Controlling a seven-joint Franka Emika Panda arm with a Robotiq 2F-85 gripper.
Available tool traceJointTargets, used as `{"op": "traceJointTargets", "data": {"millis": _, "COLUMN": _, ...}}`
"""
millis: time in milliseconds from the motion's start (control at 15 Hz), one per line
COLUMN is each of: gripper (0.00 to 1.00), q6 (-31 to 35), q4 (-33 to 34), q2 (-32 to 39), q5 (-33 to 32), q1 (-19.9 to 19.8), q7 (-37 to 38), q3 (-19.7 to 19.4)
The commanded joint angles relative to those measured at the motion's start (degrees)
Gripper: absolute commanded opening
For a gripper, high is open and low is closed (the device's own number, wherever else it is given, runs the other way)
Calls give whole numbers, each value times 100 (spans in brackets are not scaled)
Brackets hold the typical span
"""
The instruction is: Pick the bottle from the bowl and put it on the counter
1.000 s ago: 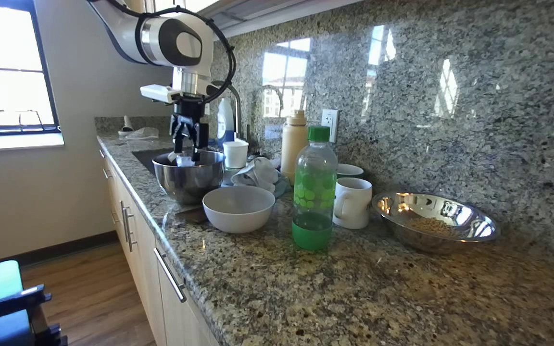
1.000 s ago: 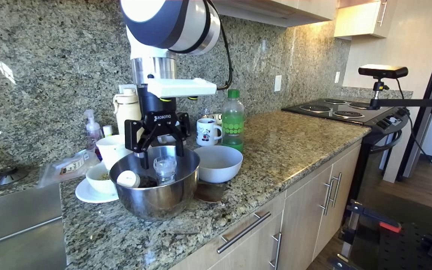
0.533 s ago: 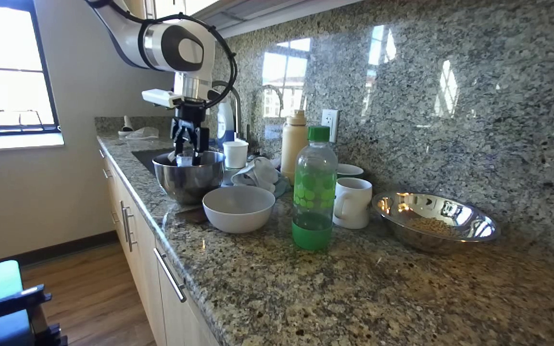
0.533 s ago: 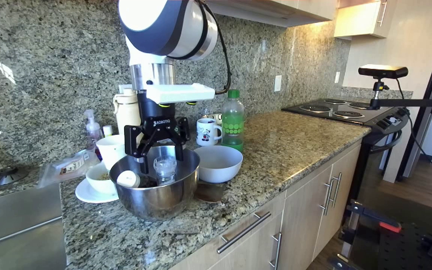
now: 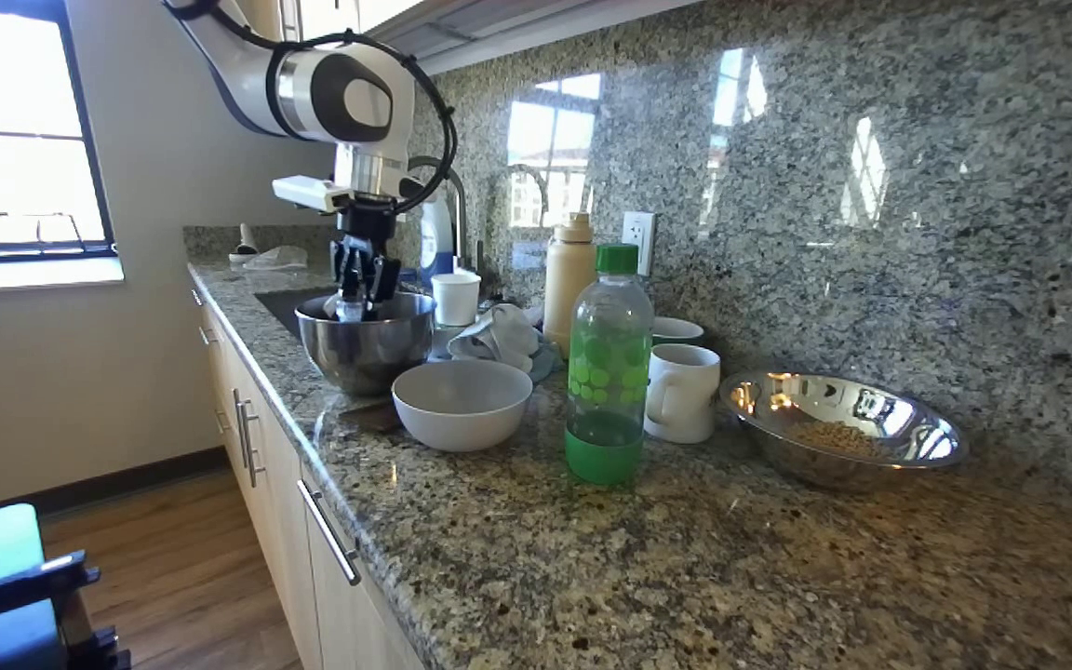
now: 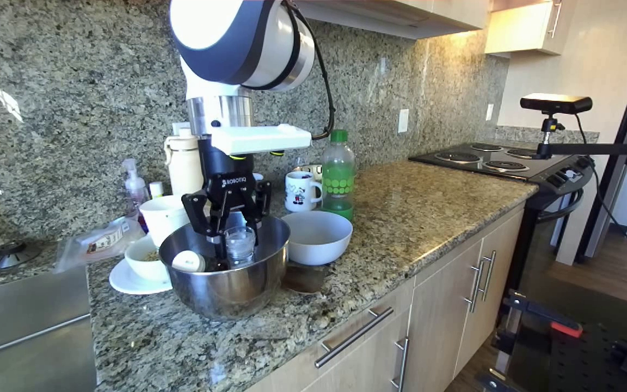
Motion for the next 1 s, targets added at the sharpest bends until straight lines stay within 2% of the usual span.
{"op": "traceJointTargets", "data": {"millis": 0, "gripper": 31, "q6": -40, "q4": 33, "q2": -22, "q5": -21, "q1": 47, "q7": 94, "q3": -44}}
{"op": "traceJointTargets", "data": {"millis": 933, "gripper": 31, "q6": -465, "q4": 346, "q2": -563, "q5": -26, "q1": -133, "q7": 34, "q3": -220}}
